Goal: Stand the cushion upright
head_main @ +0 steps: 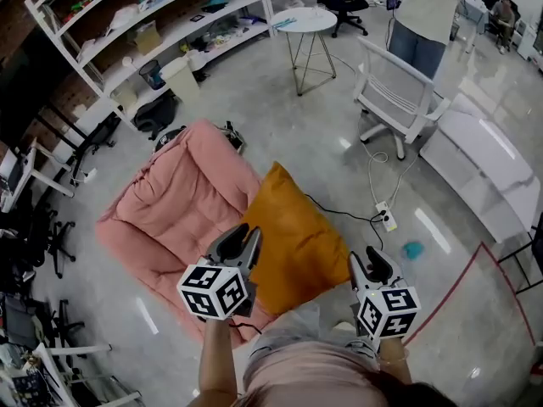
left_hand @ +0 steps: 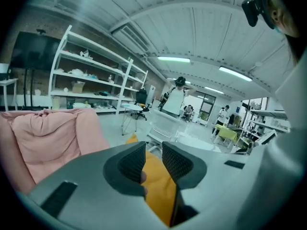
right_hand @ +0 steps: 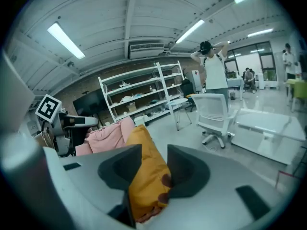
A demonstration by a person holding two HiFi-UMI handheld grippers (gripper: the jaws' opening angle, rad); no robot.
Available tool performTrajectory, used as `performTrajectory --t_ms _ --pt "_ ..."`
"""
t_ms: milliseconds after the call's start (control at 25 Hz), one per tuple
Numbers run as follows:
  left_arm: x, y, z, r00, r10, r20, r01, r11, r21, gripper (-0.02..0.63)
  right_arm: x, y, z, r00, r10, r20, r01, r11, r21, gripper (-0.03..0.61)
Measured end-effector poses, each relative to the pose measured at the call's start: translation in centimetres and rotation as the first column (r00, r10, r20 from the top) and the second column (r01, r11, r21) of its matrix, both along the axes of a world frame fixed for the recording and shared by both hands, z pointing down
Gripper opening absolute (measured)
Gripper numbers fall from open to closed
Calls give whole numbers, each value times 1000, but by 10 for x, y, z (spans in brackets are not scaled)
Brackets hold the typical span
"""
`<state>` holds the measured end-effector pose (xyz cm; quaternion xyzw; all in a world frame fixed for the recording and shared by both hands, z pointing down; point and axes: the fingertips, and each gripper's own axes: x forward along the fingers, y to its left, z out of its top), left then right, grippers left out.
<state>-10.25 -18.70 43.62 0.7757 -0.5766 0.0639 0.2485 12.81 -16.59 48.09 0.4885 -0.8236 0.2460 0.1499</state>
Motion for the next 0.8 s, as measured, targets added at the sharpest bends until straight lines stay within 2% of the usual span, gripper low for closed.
performTrajectory --t_ms 440,800 --pt "-6 -51 16 994 106 30 -105 994 -40 132 11 -3 32 994 112 -20 -113 989 -92 204" --pt "-9 -88 39 986 155 62 -149 985 -89 156 10 9 60 990 123 -71 -133 978 -159 243"
